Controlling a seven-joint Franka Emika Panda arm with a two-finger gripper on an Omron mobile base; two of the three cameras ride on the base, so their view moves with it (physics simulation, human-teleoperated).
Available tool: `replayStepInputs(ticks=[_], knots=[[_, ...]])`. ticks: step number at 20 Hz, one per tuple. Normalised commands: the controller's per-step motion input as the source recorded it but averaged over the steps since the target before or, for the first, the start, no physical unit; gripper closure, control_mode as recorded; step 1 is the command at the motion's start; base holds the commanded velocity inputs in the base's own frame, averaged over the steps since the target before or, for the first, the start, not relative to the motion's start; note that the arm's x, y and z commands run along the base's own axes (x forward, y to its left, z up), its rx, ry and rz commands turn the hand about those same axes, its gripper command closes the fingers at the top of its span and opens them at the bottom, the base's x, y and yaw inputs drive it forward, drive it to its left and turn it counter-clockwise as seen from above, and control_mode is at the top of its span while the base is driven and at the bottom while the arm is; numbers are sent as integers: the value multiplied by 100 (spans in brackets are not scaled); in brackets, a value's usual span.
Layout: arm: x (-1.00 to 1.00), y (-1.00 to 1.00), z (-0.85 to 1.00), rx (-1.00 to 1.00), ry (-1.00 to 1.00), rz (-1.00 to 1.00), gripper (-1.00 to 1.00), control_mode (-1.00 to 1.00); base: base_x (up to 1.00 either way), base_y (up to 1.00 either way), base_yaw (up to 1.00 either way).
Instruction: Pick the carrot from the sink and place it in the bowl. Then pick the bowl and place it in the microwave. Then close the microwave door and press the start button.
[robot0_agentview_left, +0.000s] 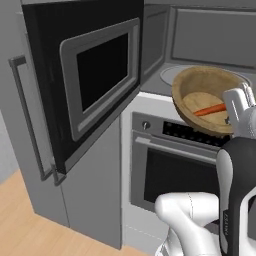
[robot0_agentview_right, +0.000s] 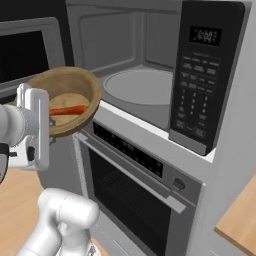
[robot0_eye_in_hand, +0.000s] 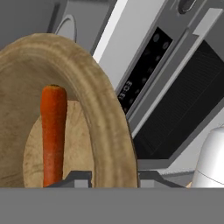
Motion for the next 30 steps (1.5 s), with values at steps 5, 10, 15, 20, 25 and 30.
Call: replayStepInputs(ticks=[5,10,15,20,25,30], knots=[[0,0,0,0,0,0,100,100,50,-10,-5],[0,0,0,0,0,0,100,100,28,-33,12],[0,0,0,0,0,0,100,100,9,-21,16],[0,0,0,0,0,0,100,100,0,-14,0],[0,-6,10,0,0,-5,100,-100,0,-1,-1],[6,-26,31,0,0,-21,100,-100,0,0,0]])
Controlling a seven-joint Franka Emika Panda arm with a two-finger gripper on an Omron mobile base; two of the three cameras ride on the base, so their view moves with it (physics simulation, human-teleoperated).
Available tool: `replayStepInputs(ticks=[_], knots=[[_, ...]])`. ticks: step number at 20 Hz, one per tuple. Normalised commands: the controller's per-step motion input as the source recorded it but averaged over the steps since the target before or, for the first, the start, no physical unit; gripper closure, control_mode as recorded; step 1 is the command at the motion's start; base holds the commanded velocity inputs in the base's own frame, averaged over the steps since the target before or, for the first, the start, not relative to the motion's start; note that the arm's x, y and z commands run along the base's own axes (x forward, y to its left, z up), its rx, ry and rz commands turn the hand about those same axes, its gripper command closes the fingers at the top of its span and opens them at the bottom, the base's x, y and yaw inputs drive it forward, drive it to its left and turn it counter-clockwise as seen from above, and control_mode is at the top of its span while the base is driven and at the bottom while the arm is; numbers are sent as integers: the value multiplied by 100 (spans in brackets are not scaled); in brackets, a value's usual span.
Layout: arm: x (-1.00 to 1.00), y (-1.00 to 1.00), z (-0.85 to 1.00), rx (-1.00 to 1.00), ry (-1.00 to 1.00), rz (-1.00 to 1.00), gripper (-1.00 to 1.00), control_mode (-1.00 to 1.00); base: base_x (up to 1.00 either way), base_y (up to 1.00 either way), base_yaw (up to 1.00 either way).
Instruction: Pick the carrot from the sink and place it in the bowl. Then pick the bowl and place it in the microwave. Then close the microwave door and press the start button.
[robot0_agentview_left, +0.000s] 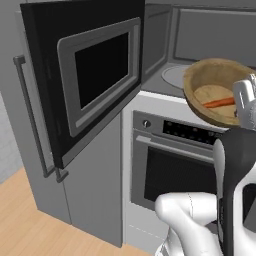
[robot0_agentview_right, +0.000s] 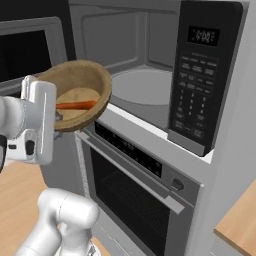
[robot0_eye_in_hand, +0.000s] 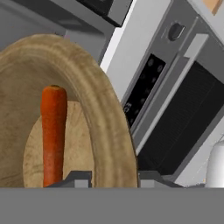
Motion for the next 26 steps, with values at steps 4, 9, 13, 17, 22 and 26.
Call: replayStepInputs(ticks=[4,9,13,17,22,26], knots=[[30,-12,28,0,0,-15,100,-100,0,0,0],[42,-21,22,0,2,-7,100,-100,0,0,0],[41,-35,6,0,0,-2,100,-100,0,0,0],[47,-25,1,0,0,-3,100,-100,0,0,0],[55,-21,0,0,3,-3,100,-100,0,0,0],[55,-24,0,0,3,-3,100,-100,0,0,0]])
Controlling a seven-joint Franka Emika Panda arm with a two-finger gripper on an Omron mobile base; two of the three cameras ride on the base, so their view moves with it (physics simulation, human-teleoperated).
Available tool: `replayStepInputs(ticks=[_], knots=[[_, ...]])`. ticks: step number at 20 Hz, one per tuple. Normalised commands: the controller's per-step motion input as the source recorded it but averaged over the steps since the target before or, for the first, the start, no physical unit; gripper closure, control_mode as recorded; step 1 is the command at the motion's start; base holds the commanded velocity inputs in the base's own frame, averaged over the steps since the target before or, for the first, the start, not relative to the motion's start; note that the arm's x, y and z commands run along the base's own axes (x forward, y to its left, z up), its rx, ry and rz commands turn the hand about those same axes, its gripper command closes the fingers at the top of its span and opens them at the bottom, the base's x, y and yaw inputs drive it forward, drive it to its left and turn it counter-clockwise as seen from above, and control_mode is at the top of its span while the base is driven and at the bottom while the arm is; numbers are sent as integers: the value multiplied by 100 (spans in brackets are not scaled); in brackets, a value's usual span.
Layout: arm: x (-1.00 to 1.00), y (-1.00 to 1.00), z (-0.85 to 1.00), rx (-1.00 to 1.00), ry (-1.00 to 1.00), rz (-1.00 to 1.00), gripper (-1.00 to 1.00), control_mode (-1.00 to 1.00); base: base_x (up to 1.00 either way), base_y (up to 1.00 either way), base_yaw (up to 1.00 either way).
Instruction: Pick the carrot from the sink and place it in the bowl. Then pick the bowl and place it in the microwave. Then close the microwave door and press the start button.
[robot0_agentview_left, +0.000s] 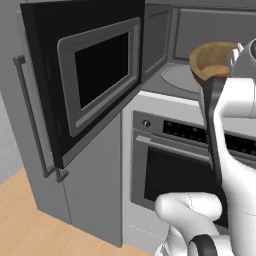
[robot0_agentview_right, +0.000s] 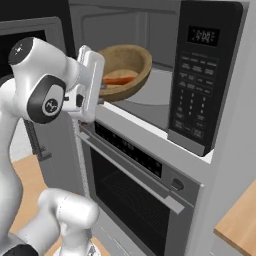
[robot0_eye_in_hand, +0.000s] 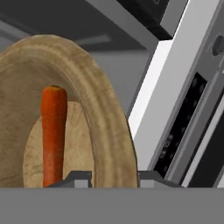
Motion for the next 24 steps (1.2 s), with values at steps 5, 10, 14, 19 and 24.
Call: replayStepInputs(ticks=[5,10,14,19,24], knots=[[51,-23,0,0,3,-3,100,-100,0,0,0],[40,-15,-6,0,2,0,100,-100,0,0,0],[29,-21,-15,0,0,0,100,-100,0,0,0],[28,-19,-27,0,3,0,100,-100,0,0,0],[30,-15,-33,0,8,0,100,-100,0,0,0]])
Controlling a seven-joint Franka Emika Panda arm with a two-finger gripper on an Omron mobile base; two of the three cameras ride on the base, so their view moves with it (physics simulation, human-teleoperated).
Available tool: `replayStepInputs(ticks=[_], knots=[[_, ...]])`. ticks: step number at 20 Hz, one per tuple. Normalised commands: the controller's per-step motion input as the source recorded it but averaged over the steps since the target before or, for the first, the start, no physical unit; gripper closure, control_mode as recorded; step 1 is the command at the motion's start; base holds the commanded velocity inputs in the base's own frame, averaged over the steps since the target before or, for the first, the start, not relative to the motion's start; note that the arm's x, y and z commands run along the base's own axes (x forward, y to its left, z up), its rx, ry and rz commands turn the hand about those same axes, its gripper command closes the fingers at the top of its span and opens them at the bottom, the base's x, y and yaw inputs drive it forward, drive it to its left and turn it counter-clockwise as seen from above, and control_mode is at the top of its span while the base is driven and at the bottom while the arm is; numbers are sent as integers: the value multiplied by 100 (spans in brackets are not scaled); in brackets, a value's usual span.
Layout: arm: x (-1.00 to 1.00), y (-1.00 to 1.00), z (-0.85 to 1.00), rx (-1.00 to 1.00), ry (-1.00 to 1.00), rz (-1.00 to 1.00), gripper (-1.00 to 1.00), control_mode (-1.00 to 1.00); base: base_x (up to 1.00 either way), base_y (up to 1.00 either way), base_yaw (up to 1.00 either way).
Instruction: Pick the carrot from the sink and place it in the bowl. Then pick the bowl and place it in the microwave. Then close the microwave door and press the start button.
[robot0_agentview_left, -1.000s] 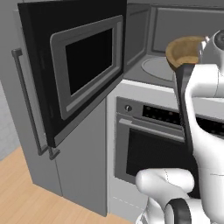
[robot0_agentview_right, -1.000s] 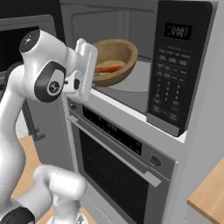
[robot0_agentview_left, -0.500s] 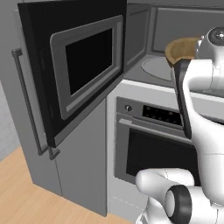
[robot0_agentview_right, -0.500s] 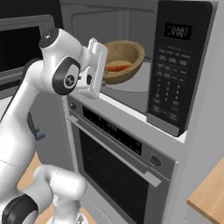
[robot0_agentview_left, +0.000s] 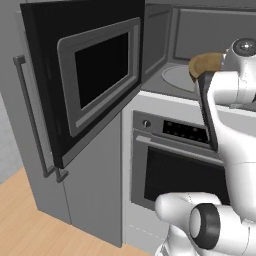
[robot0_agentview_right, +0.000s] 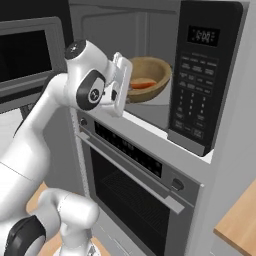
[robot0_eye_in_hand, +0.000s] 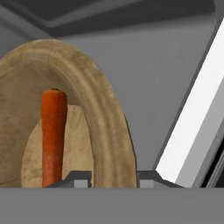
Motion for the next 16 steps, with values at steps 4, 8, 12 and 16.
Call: replayStepInputs(ticks=[4,8,12,16], knots=[[30,-16,-18,0,4,0,100,-100,0,0,0],[37,-19,-7,0,0,0,100,-100,0,0,0],[38,-8,-13,0,0,0,100,-100,0,0,0],[19,0,-26,0,-1,0,-100,-100,0,0,0]])
